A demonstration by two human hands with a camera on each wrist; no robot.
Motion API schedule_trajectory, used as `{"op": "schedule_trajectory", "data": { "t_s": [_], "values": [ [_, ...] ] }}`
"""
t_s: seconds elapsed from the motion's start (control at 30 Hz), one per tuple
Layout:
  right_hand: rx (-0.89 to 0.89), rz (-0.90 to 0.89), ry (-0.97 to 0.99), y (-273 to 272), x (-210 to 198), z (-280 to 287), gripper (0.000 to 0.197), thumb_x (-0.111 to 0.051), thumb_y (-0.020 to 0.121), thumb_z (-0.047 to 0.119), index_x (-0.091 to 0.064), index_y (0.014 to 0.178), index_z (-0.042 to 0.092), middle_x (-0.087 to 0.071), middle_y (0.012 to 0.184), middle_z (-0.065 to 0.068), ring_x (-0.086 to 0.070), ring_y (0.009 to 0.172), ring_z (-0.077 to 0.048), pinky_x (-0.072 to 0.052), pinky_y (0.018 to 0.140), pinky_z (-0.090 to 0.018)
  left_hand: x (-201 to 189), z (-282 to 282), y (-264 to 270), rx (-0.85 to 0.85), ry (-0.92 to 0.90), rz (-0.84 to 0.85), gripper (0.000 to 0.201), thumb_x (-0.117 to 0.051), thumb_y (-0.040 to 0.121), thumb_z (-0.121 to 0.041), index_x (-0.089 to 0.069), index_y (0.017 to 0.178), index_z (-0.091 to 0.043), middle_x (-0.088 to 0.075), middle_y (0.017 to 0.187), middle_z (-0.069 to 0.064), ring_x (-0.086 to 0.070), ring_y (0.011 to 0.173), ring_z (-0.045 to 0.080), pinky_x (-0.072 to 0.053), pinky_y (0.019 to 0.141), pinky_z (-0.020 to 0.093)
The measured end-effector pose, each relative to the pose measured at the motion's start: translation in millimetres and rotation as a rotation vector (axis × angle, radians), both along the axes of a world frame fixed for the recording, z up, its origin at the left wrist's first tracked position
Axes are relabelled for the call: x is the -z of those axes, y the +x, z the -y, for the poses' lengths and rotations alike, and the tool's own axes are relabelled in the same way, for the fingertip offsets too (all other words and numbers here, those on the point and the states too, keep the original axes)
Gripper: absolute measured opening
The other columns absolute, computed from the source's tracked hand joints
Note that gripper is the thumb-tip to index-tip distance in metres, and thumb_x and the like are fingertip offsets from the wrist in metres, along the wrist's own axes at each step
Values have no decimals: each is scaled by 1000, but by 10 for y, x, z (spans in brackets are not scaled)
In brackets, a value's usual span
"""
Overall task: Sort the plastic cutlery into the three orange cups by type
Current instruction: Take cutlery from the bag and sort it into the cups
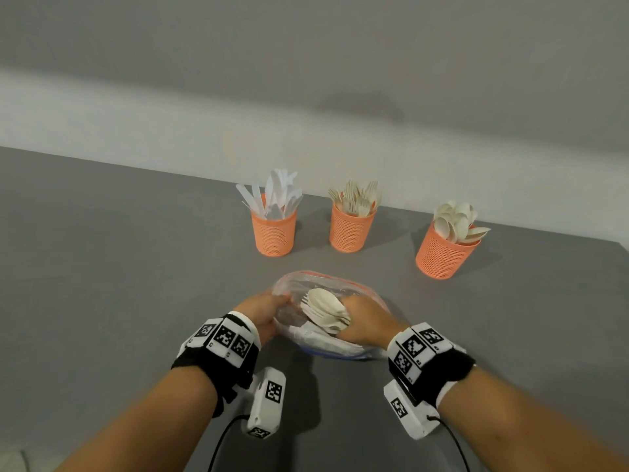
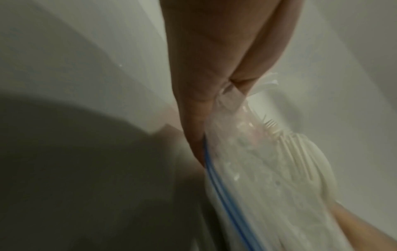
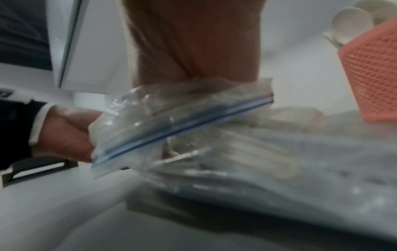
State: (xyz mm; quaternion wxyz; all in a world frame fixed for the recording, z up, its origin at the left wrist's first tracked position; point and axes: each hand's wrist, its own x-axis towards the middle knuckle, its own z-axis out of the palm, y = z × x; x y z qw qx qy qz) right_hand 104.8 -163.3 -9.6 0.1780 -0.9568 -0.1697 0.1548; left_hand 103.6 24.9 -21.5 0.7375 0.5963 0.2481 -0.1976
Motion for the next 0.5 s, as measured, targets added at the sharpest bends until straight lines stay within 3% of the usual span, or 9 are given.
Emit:
{"op": "schedule_trajectory", "data": {
  "t_s": [0.07, 0.1, 0.17, 0.23, 0.3, 0.4, 0.43, 0.5],
  "values": [
    [-8, 43, 26, -4, 29, -4, 30, -66, 76, 28, -64, 103, 15, -68, 101, -2, -62, 96, -22, -45, 77, -27, 7, -15, -2, -49, -45, -5, 24, -37, 98, -11, -53, 112, 1, -64, 83, 18, -67, 54, 22, -56, 45, 31],
    [-9, 73, 40, -9, 33, -6, 32, -67, 74, 30, -63, 104, 17, -69, 103, -1, -62, 97, -22, -48, 81, -31, 15, -20, 2, -69, -58, -4, 25, -36, 99, -11, -52, 113, 1, -65, 80, 17, -67, 51, 21, -55, 43, 30],
    [1, 102, 88, -13, 37, -3, 40, -67, 73, 27, -61, 111, 18, -67, 111, -2, -61, 104, -23, -49, 89, -37, 6, -21, 10, -94, -56, 5, 20, -35, 99, -10, -52, 103, 0, -67, 65, 14, -64, 42, 17, -51, 37, 26],
    [60, 83, 208, 13, -40, 24, 48, -66, 73, 18, -58, 120, 15, -65, 117, -6, -59, 108, -25, -47, 92, -37, -19, -19, 38, -97, -15, 22, 16, -36, 98, -6, -52, 98, -2, -63, 66, 13, -62, 37, 14, -48, 34, 22],
    [164, -3, 358, 60, -151, 77, 47, -64, 75, 6, -55, 121, 10, -65, 112, -6, -60, 102, -24, -48, 83, -28, -31, -21, 60, -79, 59, 57, 15, -38, 97, -4, -52, 102, -4, -57, 71, 11, -60, 39, 13, -46, 35, 19],
    [292, -82, 602, 100, -307, 137, 34, -64, 77, -1, -58, 108, 14, -63, 94, 1, -59, 84, -13, -45, 63, -8, -20, -42, 81, -25, 179, 71, 22, -40, 95, -5, -52, 114, -5, -59, 83, 13, -58, 61, 22, -50, 40, 23],
    [323, -92, 668, 103, -352, 144, 29, -65, 77, 0, -59, 100, 18, -64, 90, 1, -60, 81, -12, -46, 64, -9, -14, -47, 82, -11, 224, 70, 24, -41, 94, -6, -51, 116, -3, -60, 90, 15, -57, 65, 25, -51, 43, 27],
    [374, -98, 789, 122, -416, 166, 24, -67, 77, 4, -60, 88, 25, -69, 89, -4, -65, 82, -17, -52, 77, -23, -3, -44, 81, 23, 315, 71, 28, -42, 91, -6, -51, 117, 0, -61, 99, 20, -57, 73, 31, -53, 60, 40]
  ]
}}
